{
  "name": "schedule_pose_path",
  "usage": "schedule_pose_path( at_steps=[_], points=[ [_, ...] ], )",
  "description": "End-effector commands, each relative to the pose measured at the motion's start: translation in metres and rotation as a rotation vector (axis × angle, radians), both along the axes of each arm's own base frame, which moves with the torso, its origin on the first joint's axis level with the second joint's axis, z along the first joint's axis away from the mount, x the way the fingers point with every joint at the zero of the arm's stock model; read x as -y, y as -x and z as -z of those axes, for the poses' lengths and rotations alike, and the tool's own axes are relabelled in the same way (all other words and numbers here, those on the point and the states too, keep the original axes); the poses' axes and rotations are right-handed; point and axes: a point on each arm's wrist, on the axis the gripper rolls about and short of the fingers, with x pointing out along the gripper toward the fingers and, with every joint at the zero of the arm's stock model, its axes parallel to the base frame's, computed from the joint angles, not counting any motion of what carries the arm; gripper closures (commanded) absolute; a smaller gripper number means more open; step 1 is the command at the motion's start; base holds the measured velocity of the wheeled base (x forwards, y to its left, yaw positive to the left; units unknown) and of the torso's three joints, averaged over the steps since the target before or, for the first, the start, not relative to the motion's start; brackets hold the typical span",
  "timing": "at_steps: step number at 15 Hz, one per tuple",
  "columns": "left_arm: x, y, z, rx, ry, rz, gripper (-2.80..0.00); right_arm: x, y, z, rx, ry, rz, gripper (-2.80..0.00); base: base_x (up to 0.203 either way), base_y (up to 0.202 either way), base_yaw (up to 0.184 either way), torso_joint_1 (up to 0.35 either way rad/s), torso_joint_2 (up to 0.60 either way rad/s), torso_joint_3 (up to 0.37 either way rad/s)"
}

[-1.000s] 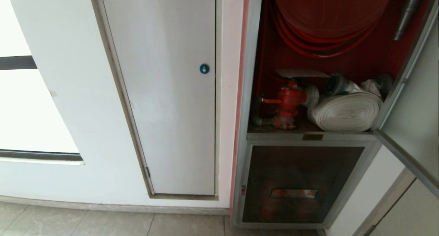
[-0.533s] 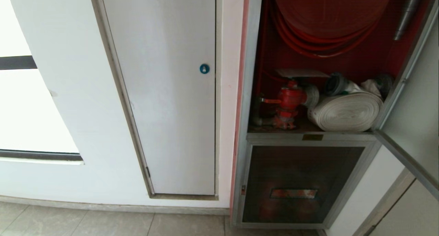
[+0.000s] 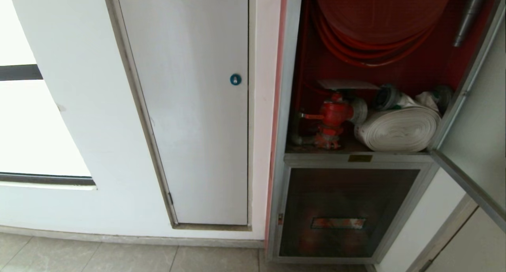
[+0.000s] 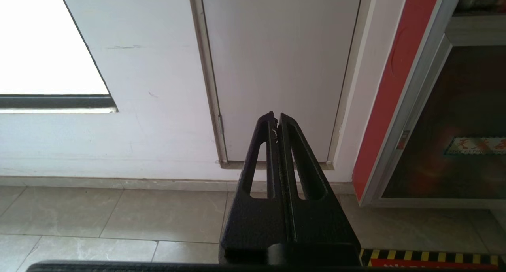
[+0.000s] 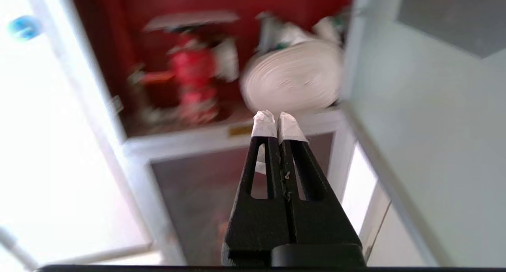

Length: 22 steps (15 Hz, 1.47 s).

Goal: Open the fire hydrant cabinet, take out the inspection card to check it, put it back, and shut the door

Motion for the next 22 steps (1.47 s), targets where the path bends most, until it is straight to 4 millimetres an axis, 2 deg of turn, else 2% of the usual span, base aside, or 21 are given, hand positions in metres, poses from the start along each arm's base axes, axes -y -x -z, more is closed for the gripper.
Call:
schedule_pose_path(
  at_steps=[1,3,6,10,13,18,20,22],
  points=[
    [0.000,0.000,0.001,-0.002,0.000,-0.001,0.00,-0.009,0.043,0.003,0.041,0.012,-0.057,0.00,0.000,0.000,0.000,0.000,0.00,0.000],
    [0.000,0.000,0.001,-0.002,0.000,-0.001,0.00,-0.012,0.066,0.012,0.043,0.018,-0.124,0.00,0.000,0.000,0.000,0.000,0.00,0.000],
    [0.000,0.000,0.001,-0.002,0.000,0.000,0.00,-0.012,0.088,0.033,0.026,0.025,-0.176,0.00,0.000,0.000,0.000,0.000,0.00,0.000],
    [0.000,0.000,0.001,-0.002,0.000,0.000,0.00,-0.011,0.098,0.076,-0.006,0.087,-0.196,0.00,0.000,0.000,0.000,0.000,0.00,0.000],
    [0.000,0.000,0.001,-0.002,0.000,0.000,0.00,-0.010,0.099,0.107,-0.016,0.109,-0.204,0.00,0.000,0.000,0.000,0.000,0.00,0.000],
    [0.000,0.000,0.001,-0.002,0.000,0.001,0.00,-0.010,0.083,0.137,-0.070,0.097,-0.207,0.00,0.000,0.000,0.000,0.000,0.00,0.000],
    [0.000,0.000,0.001,-0.002,0.000,0.001,0.00,-0.010,0.074,0.146,0.012,0.098,-0.204,0.00,0.000,0.000,0.000,0.000,0.00,0.000],
    [0.000,0.000,0.001,-0.002,0.000,0.001,0.00,-0.010,0.072,0.151,0.019,0.083,-0.211,0.00,0.000,0.000,0.000,0.000,0.00,0.000]
  ],
)
